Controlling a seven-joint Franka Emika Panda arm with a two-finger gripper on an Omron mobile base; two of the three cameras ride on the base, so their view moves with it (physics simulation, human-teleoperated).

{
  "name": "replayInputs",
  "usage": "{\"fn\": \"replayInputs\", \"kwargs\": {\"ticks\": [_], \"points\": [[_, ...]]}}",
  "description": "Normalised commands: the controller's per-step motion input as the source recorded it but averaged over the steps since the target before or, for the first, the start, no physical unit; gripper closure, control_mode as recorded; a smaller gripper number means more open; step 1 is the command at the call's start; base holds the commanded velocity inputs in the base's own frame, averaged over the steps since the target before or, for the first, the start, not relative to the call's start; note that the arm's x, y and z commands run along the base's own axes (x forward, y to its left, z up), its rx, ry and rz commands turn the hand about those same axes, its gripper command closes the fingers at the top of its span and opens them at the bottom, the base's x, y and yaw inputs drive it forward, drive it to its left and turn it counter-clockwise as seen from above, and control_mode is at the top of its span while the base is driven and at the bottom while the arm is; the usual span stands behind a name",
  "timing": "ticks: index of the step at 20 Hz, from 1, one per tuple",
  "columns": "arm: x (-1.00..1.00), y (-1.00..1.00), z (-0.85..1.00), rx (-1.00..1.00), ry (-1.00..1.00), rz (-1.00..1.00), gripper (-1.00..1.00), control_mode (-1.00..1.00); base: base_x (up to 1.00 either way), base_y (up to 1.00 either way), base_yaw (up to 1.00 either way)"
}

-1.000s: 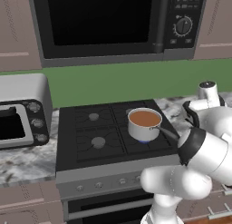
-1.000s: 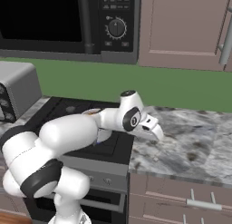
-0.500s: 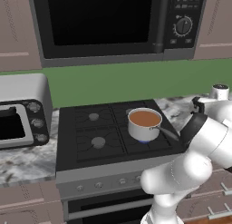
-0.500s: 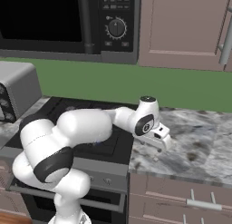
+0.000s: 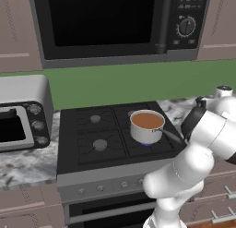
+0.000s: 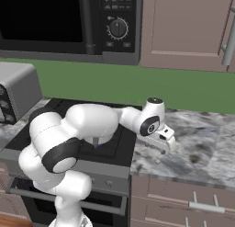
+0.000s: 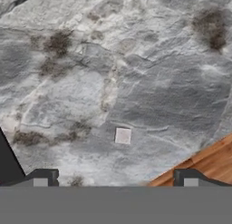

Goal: Pick up the sugar cube(s) and place them in the saucepan with hot chocolate.

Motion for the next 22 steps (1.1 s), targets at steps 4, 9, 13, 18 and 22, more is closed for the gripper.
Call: {"fn": "replayInputs", "kwargs": {"ticks": [4,9,13,18,22], "points": [[0.14,-0.03,-0.34,0.01,-0.02,0.00,-1.00,-1.00,0.00,0.00,0.00],[0.02,-0.12,-0.42,0.04,-0.02,0.00,-1.00,-1.00,0.00,0.00,0.00],[0.05,-0.21,-0.31,0.04,-0.03,0.00,-1.00,-1.00,0.00,0.00,0.00],[0.00,-0.22,-0.06,0.04,-0.02,0.00,-1.00,-1.00,0.00,0.00,0.00],[0.00,-0.01,0.00,0.03,0.00,0.00,-1.00,-1.00,0.00,0.00,0.00]]}}
